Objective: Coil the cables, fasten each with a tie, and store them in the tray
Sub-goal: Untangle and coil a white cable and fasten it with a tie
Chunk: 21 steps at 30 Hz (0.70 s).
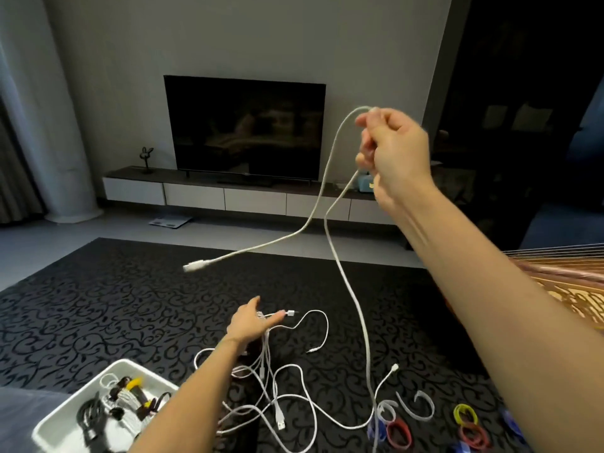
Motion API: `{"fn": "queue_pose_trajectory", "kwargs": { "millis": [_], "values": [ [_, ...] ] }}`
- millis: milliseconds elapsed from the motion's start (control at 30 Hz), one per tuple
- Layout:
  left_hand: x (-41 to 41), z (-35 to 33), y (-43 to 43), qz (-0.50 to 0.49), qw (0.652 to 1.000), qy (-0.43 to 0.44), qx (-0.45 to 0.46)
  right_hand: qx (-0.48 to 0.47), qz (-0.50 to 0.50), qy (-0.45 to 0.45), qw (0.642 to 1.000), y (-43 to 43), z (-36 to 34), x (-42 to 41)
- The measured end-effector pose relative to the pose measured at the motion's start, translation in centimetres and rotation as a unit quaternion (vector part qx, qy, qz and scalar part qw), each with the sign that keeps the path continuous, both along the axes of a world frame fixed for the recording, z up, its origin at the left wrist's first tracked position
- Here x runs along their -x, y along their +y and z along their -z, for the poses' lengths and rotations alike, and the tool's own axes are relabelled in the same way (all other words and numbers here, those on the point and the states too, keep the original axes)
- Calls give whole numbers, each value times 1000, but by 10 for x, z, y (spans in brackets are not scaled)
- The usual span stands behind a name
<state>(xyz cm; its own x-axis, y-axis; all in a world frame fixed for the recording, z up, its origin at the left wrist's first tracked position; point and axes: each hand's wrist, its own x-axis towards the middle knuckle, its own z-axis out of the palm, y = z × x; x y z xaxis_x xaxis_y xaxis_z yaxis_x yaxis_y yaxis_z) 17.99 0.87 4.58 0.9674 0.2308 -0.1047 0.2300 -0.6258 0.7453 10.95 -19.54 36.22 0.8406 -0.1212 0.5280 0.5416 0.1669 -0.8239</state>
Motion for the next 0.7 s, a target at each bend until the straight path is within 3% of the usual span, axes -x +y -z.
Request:
{"fn": "queue_pose_trajectory", "kwargs": {
  "millis": [100, 167, 233, 367, 467, 533, 633, 700],
  "values": [
    [1, -53, 2, -17, 973, -49, 227, 10, -33, 30, 999, 6, 22, 3],
    [18, -91, 15, -21, 920, -42, 390, -3, -66, 38, 997, 5, 25, 7],
    [43, -127, 21, 49, 853, 47, 517, -33, -103, 41, 993, -1, 29, 9],
    [100, -165, 6, 221, 817, 186, 500, -70, -120, 52, 989, -14, 43, 20],
    [143, -176, -14, 205, 783, 204, 551, -113, -140, 60, 982, -23, 52, 34],
    [157, -179, -20, 130, 754, 157, 624, -138, -160, 69, 975, -28, 61, 46],
    [158, -179, -22, 23, 733, 18, 679, -135, -195, 114, 965, -30, 85, 75],
    [157, -181, -22, -21, 688, -34, 724, -102, -231, 138, 958, -26, 108, 96]
  ]
}}
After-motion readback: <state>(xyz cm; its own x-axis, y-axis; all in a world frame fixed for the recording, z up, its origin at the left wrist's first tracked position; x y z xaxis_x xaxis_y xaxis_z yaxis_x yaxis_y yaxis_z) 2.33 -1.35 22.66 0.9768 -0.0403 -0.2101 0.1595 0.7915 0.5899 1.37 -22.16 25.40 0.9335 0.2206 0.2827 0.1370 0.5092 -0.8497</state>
